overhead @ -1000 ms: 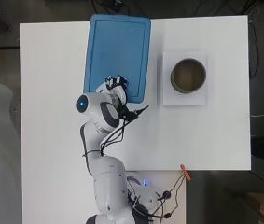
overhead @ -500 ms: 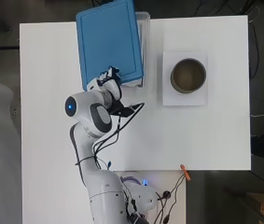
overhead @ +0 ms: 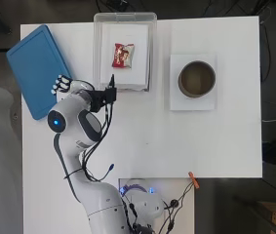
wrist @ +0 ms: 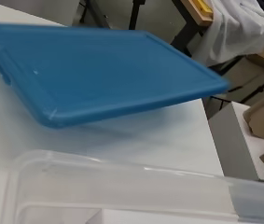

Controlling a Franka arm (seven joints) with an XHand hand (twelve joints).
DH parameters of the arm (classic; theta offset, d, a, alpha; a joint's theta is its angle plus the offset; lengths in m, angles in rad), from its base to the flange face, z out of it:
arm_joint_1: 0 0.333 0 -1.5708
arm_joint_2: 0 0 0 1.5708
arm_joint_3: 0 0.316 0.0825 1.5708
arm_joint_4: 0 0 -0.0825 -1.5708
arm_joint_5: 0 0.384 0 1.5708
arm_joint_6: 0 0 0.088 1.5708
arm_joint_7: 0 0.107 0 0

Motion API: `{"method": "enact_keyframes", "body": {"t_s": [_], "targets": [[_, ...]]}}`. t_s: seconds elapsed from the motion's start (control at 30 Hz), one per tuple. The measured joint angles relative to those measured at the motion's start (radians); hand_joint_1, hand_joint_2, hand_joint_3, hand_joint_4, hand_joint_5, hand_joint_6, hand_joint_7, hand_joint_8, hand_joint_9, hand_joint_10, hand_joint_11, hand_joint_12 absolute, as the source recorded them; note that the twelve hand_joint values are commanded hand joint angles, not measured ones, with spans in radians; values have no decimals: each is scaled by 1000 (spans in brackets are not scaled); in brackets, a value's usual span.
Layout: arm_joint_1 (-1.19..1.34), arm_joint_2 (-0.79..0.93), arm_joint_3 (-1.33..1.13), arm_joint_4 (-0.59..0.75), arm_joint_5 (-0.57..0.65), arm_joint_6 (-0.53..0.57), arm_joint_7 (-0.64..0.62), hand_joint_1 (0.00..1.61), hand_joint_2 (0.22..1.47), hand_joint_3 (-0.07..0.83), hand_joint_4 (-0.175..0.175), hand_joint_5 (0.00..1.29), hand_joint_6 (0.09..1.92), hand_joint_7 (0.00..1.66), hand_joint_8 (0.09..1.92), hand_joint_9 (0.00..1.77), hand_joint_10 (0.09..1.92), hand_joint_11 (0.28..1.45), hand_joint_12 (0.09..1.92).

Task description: Teleoperate dual arm-hand system to remove items from a box

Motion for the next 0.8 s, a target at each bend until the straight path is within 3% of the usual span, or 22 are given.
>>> {"method": "enact_keyframes", "body": {"t_s": [0.03,0.07,0.13,0.23,0.3,0.47,0.53,0.63,0.8], "targets": [[-6,2,0,7,8,-44,61,42,818,-7,-95,27,87,152,87,332,87,476,87],[-12,2,-2,12,13,-79,137,68,838,-2,-82,120,87,267,87,447,87,529,87],[-24,-1,-10,16,26,-141,348,134,888,2,-20,351,87,507,87,611,87,606,87],[-45,37,-54,75,71,-257,729,209,915,2,3,422,87,612,87,684,87,615,87],[-58,102,-96,166,112,-330,820,277,931,6,11,454,87,647,87,708,87,601,87],[-115,410,-243,549,183,-451,661,266,958,10,1,422,87,621,87,688,87,590,87],[-137,491,-289,635,208,-478,616,271,961,8,-14,377,87,570,87,641,87,566,87],[-171,547,-379,650,254,-517,558,270,959,5,-24,358,87,557,87,623,87,548,87],[-184,602,-399,550,306,-522,524,256,972,7,-24,348,87,566,87,629,87,539,87]]}}
